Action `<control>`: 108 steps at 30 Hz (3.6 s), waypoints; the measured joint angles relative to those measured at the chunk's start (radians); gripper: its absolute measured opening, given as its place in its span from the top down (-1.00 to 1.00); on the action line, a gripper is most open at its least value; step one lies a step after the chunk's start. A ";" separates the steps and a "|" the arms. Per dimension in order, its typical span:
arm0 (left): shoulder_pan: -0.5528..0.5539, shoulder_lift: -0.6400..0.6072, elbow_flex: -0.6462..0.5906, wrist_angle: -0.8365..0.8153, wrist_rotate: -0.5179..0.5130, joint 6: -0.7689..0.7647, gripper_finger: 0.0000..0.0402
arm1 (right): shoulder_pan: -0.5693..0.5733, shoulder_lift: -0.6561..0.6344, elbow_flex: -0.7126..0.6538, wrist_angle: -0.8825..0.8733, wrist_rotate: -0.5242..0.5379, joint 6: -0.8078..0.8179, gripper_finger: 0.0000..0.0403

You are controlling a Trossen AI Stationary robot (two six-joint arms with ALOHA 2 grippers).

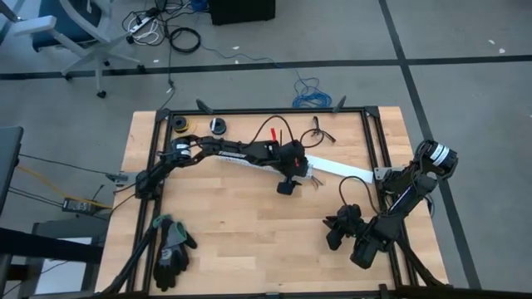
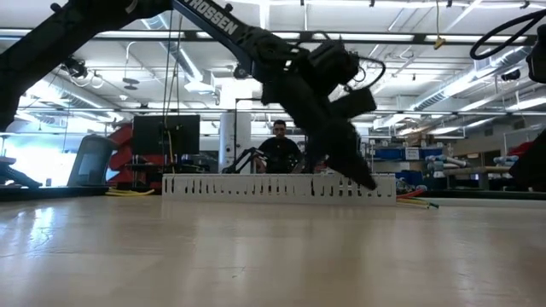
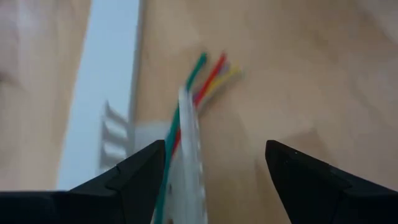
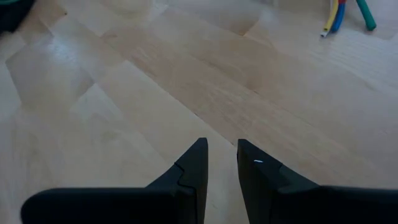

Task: Ziptie cables
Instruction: Close the cable duct

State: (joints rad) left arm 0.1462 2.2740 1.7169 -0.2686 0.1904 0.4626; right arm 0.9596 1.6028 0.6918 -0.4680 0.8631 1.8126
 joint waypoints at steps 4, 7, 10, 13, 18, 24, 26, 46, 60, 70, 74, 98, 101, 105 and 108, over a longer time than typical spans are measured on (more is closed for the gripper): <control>-0.006 -0.003 0.039 0.015 -0.005 0.005 -0.43 | -0.002 0.000 0.000 -0.005 0.000 -0.008 0.63; -0.003 -0.003 0.046 0.028 -0.010 0.006 -0.43 | -0.002 0.000 0.000 -0.006 0.000 -0.008 0.63; 0.006 -0.001 0.048 0.056 -0.012 0.007 -0.43 | -0.002 0.000 0.000 -0.006 0.002 -0.010 0.63; 0.022 0.022 0.050 0.098 -0.023 0.005 -0.43 | -0.002 0.000 0.000 -0.007 0.002 -0.010 0.63; 0.038 0.046 0.048 0.096 -0.039 -0.026 -0.43 | -0.002 0.000 0.000 -0.009 0.004 -0.010 0.63; 0.044 0.058 0.048 0.085 -0.088 -0.029 -0.43 | -0.007 0.000 0.000 -0.023 0.005 -0.010 0.63; 0.044 0.058 0.048 0.086 -0.091 -0.029 -0.43 | -0.012 0.000 0.000 -0.027 0.006 -0.010 0.63; 0.122 0.056 0.046 -0.024 0.032 -0.187 -0.41 | -0.227 0.000 0.000 -0.144 0.024 -0.189 0.63; 0.127 0.034 0.045 -0.127 0.016 -0.203 -0.40 | -0.422 -0.134 -0.045 -0.306 0.175 -0.316 0.63; 0.128 0.011 -0.086 0.018 0.017 -0.241 -0.40 | -0.418 -0.310 -0.183 -0.181 0.173 -0.377 0.63; 0.128 -0.041 -0.175 0.081 0.015 -0.247 -0.40 | -0.421 -0.339 -0.196 -0.174 0.172 -0.414 0.63; 0.161 -0.398 -0.806 0.498 -0.048 -0.304 -0.40 | -0.878 -0.345 -0.197 0.546 -0.238 -1.329 0.63; 0.161 -0.402 -0.833 0.512 -0.048 -0.311 -0.40 | -1.014 -0.346 -0.196 0.678 -0.400 -1.470 0.64; 0.161 -0.402 -0.858 0.509 -0.048 -0.317 -0.40 | -1.151 -0.346 -0.196 0.721 -0.509 -1.518 0.64; 0.161 -0.403 -0.878 0.529 -0.047 -0.326 -0.40 | -1.218 -0.345 -0.197 0.714 -0.618 -1.520 0.64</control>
State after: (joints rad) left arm 0.3077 1.8714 0.8385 0.2601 0.1429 0.1365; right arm -0.2579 1.2575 0.4950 0.2456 0.2454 0.2925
